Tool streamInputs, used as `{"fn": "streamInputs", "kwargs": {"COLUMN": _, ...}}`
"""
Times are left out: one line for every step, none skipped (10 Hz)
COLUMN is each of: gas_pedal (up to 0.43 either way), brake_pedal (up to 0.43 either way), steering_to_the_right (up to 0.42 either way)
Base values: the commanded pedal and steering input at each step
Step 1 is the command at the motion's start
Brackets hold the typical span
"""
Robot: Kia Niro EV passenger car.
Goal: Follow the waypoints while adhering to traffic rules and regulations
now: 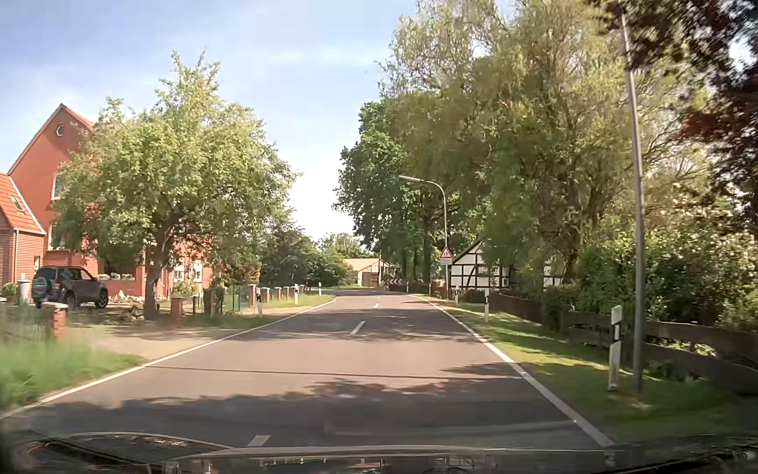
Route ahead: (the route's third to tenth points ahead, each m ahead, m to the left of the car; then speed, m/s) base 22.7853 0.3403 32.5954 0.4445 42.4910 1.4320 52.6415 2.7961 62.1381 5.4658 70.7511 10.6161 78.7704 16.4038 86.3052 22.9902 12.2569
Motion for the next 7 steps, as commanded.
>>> {"fn": "streamInputs", "kwargs": {"gas_pedal": 0.220, "brake_pedal": 0.000, "steering_to_the_right": 0.003}}
{"fn": "streamInputs", "kwargs": {"gas_pedal": 0.209, "brake_pedal": 0.000, "steering_to_the_right": 0.003}}
{"fn": "streamInputs", "kwargs": {"gas_pedal": 0.209, "brake_pedal": 0.000, "steering_to_the_right": 0.003}}
{"fn": "streamInputs", "kwargs": {"gas_pedal": 0.209, "brake_pedal": 0.000, "steering_to_the_right": 0.002}}
{"fn": "streamInputs", "kwargs": {"gas_pedal": 0.197, "brake_pedal": 0.000, "steering_to_the_right": 0.001}}
{"fn": "streamInputs", "kwargs": {"gas_pedal": 0.150, "brake_pedal": 0.000, "steering_to_the_right": 0.000}}
{"fn": "streamInputs", "kwargs": {"gas_pedal": 0.087, "brake_pedal": 0.000, "steering_to_the_right": -0.001}}
